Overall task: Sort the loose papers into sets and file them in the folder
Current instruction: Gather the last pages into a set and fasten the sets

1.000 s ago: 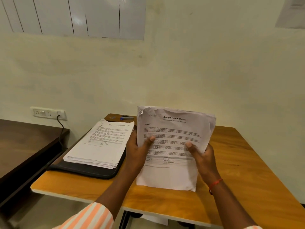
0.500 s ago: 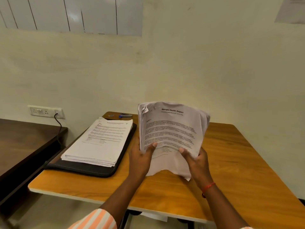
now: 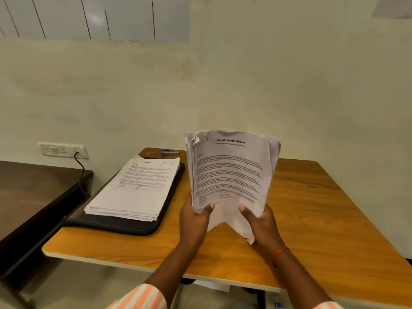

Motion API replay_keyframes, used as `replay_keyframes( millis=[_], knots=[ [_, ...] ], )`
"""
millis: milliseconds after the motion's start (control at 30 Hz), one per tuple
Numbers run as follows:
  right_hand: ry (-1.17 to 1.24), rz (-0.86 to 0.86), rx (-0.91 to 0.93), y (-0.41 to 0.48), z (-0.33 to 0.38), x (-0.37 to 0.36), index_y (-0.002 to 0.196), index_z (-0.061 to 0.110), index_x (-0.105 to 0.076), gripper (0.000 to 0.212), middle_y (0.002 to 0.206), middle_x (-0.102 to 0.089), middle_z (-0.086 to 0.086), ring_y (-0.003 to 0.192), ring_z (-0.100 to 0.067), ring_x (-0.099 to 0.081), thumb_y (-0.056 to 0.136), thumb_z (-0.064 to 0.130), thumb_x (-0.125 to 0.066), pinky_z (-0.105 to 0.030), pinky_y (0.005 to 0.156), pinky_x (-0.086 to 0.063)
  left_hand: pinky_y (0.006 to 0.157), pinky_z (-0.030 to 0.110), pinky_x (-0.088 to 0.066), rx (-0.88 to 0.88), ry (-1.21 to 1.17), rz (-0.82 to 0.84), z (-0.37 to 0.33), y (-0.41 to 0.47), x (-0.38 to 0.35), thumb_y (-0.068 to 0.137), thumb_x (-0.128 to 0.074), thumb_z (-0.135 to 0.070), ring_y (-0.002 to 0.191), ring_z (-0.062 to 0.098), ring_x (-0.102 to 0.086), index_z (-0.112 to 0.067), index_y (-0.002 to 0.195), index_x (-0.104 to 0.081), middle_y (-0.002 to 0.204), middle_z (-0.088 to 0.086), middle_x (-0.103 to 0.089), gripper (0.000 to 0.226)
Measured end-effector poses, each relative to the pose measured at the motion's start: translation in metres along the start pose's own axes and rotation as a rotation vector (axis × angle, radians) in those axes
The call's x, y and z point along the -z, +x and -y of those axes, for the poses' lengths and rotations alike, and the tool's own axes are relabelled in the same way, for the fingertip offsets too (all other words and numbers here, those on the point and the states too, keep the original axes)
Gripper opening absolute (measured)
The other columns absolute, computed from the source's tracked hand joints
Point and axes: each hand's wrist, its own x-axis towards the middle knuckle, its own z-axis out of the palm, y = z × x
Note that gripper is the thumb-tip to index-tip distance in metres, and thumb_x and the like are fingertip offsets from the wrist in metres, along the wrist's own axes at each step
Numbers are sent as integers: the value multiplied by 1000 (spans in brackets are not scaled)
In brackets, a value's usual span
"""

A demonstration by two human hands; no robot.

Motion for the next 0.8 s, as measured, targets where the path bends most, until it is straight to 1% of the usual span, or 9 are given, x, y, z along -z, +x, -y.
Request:
replay_keyframes(
  millis=[100, 200, 300, 433, 467, 533, 567, 667, 800],
  knots=[
    [-28, 20, -2, 3, -5, 5, 128, 25, -64, 41, 121, -72, 1, 112, -20, -68, 88, 25, -75, -43, 90, -59, 84, 44, -62, 4, -9, -1, 2, 2, 0, 83, -82, -23, 104, 12, -69, -33, 121, -65, 112, -10, -73, 43],
    [-83, 22, 14, 9, 8, 9, 125, 26, -65, 41, 119, -72, 2, 109, -20, -69, 86, 34, -75, -49, 89, -59, 82, 35, -62, 28, -52, 23, -4, 6, 1, 82, -83, -16, 105, 13, -69, -33, 118, -65, 113, -9, -73, 44],
    [-155, -28, 141, 24, 47, 15, 125, 23, -61, 37, 115, -72, 4, 105, -16, -70, 92, 39, -64, -38, 84, -61, 71, 18, -57, 51, -54, 108, -12, 9, 6, 82, -82, -11, 101, 9, -69, -38, 111, -62, 113, -8, -71, 44],
    [-143, -81, 296, 49, 108, 17, 124, 22, -53, 27, 108, -69, 5, 96, -9, -70, 102, 37, -49, -24, 75, -60, 69, 19, -58, 82, -29, 179, -18, 6, 6, 81, -82, -14, 98, 11, -70, -37, 110, -60, 112, -8, -71, 43],
    [-152, -101, 326, 55, 120, 17, 120, 20, -53, 25, 105, -68, 4, 94, -9, -69, 103, 38, -47, -24, 74, -58, 69, 20, -59, 91, -32, 180, -18, 5, 5, 81, -82, -14, 98, 12, -70, -37, 111, -60, 113, -8, -71, 43],
    [-178, -126, 374, 65, 137, 16, 108, 16, -51, 26, 97, -64, 0, 86, -9, -65, 105, 41, -45, -29, 72, -55, 72, 23, -60, 97, -51, 182, -19, 5, 4, 81, -82, -15, 99, 13, -70, -35, 114, -60, 113, -7, -71, 44],
    [-190, -138, 390, 67, 141, 16, 103, 16, -49, 26, 91, -60, 2, 80, -7, -60, 105, 41, -45, -29, 70, -52, 72, 23, -60, 92, -55, 182, -18, 4, 5, 81, -82, -15, 99, 13, -70, -35, 114, -60, 113, -8, -71, 45],
    [-177, -175, 437, 68, 146, 15, 94, 13, -47, 24, 83, -50, 7, 70, 1, -48, 104, 35, -50, -18, 64, -44, 69, 18, -57, 86, -74, 191, -19, 3, 6, 82, -81, -13, 98, 12, -70, -35, 112, -62, 110, -10, -72, 42],
    [-80, -247, 446, 60, 141, 14, 86, 12, -50, 23, 78, -53, 4, 67, 2, -52, 99, 27, -61, -15, 59, -46, 67, 17, -56, 103, -85, 224, -21, 3, 10, 84, -79, -15, 95, 9, -71, -33, 114, -62, 108, -12, -72, 39]
  ],
)
